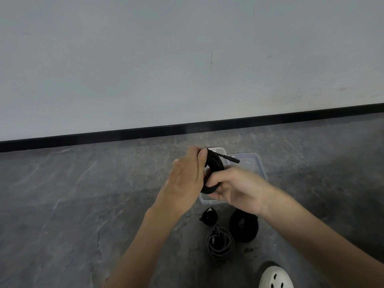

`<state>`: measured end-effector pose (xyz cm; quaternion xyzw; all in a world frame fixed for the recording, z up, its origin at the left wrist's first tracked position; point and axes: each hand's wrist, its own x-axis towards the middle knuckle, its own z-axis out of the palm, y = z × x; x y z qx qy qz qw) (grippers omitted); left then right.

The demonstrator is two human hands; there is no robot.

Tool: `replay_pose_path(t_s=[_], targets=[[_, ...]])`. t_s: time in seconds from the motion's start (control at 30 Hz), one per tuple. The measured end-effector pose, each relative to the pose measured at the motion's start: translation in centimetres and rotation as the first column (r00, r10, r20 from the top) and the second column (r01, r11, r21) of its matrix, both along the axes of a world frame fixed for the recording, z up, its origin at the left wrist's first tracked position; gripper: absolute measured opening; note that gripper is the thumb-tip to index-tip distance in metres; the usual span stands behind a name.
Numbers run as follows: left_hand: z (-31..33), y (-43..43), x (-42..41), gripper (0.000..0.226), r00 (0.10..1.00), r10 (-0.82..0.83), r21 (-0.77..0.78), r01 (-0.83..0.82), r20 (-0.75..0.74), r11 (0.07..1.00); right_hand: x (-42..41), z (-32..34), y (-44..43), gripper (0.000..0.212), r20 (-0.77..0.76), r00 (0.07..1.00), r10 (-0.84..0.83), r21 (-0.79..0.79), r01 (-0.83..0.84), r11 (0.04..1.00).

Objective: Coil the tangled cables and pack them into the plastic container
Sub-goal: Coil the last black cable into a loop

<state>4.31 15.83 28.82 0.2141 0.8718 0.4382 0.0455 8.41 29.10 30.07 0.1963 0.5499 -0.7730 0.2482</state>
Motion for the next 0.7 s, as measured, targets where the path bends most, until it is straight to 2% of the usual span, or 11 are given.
replay_pose_path(t_s=[0.13, 0.23, 0.37, 0.53, 0.63, 0.7], targets=[[-0.22, -0.11, -0.23, 0.026, 1.000, 0.013, 0.012, -0.013, 0.010, 1.000, -0.27, -0.02, -0.08, 0.016, 0.049, 0.998, -0.046, 0.006, 0.046, 0.999], [-0.29, -0.18, -0.34, 0.027, 1.000, 0.025, 0.012, -0.025, 0.019, 1.000, -0.45, 0.06, -0.34, 0.014, 0.029, 0.996, -0.084, 0.045, 0.083, 0.996], [-0.44, -0.11, -0.36, 0.024, 0.999, 0.042, -0.005, -0.042, 0.004, 0.999, -0.60, -0.01, -0.54, 0.020, -0.008, 0.996, -0.087, 0.166, 0.087, 0.982], [-0.69, -0.24, -0.52, 0.031, 0.998, 0.057, -0.020, -0.057, 0.019, 0.998, -0.43, -0.05, -0.60, 0.025, -0.034, 0.994, -0.108, 0.140, 0.112, 0.984], [-0.64, -0.30, -0.45, 0.033, 0.998, 0.056, 0.000, -0.056, 0.042, 0.998, -0.35, -0.22, -0.40, 0.045, -0.119, 0.979, -0.164, 0.272, 0.191, 0.943], [-0.61, -0.27, -0.46, 0.031, 0.997, 0.058, 0.012, -0.058, 0.042, 0.998, -0.31, -0.16, -0.46, 0.046, -0.141, 0.973, -0.185, 0.270, 0.217, 0.938]])
